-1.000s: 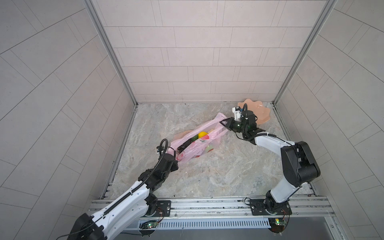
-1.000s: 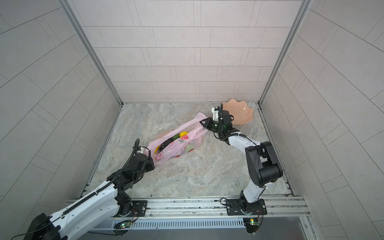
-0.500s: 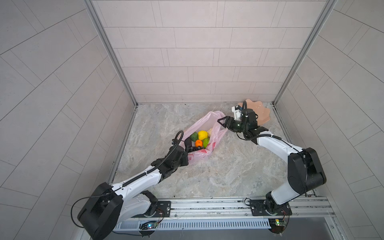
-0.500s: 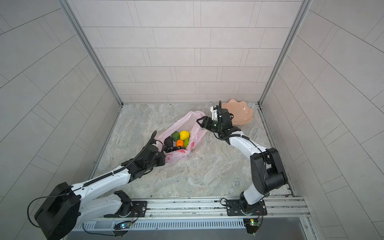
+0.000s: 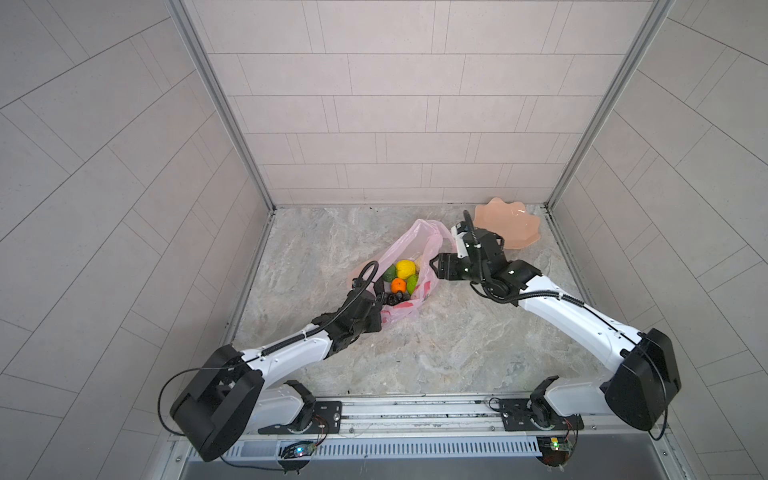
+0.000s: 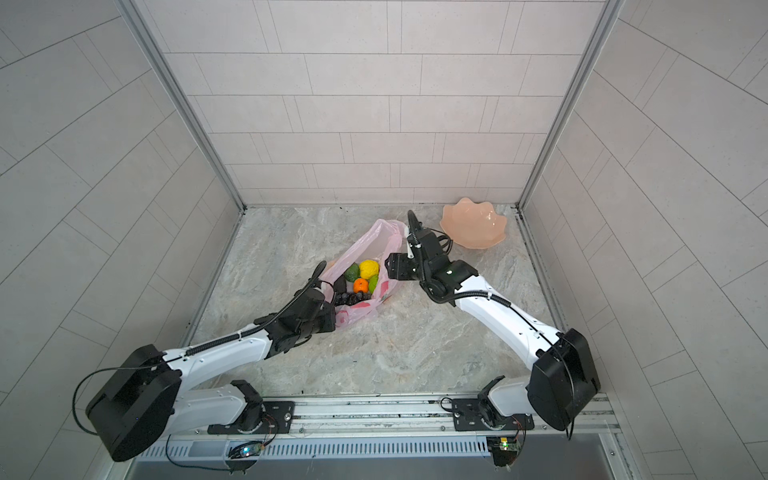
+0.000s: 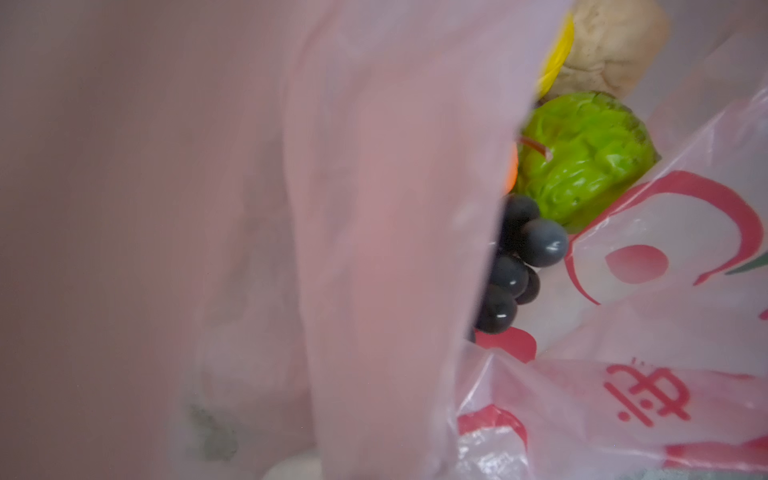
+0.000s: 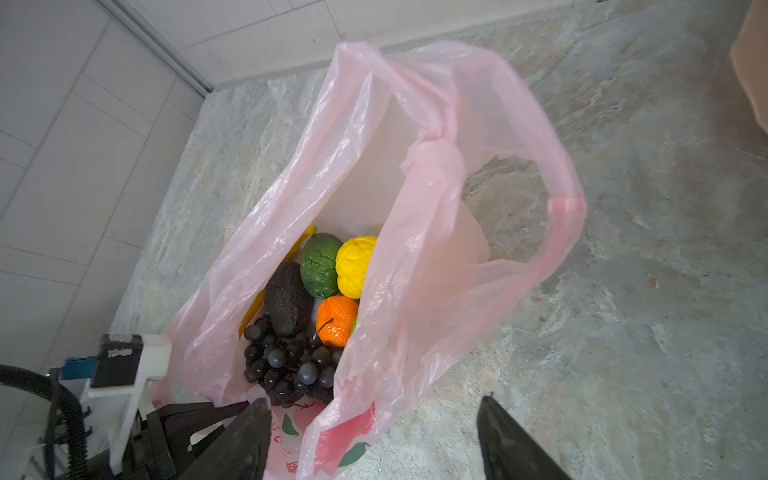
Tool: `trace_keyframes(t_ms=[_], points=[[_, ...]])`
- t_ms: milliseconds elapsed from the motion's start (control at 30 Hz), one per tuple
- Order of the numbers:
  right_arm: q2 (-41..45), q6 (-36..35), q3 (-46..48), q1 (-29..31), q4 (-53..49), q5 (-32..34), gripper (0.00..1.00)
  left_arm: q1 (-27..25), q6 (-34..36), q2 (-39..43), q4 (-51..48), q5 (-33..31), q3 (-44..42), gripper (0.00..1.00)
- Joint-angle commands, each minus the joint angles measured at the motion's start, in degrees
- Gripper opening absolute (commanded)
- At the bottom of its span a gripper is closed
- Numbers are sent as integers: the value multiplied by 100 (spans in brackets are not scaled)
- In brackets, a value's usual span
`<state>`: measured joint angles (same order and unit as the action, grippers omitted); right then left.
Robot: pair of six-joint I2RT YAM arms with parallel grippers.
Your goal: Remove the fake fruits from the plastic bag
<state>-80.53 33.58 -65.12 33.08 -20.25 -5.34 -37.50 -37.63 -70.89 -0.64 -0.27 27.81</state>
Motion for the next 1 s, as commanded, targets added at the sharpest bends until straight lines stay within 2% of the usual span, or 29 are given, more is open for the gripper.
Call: trace_keyframes(t_ms=[0,100,167,267,367,467,567,700,767,800,967], points=[[-604,-42,-343,117,-505,921,78,-86,43,-24,36,8,223,0],[-1151,-49,-787,156,-727,1027,74,-100,36,9,-40,-22,255,0],[-1367,-75,-949,155,-757,988,67,-108,12,18,-54,-67,246,0],[-1392,-184,-946,155,-661,837,48,-101,-17,-9,-151,-168,275,1],[-1116,-228,-644,2,-508,651,20,-100,-47,-56,-311,-332,333,1],[-719,-48,48,-527,29,-168,2,-99,-150,-43,-354,-531,305,0],[-351,148,898,-1031,749,-854,0,-55,-240,-22,-302,-597,243,0],[-224,543,1855,-1535,1555,-1322,0,10,-354,-21,-276,-625,161,0],[-274,698,2150,-1620,1826,-1434,0,36,-359,-10,-427,-638,181,3],[-307,702,2200,-1614,1876,-1463,0,40,-353,4,-608,-680,243,6],[-305,661,2259,-1550,1898,-1503,0,-1,-321,325,-1954,-1054,798,41]])
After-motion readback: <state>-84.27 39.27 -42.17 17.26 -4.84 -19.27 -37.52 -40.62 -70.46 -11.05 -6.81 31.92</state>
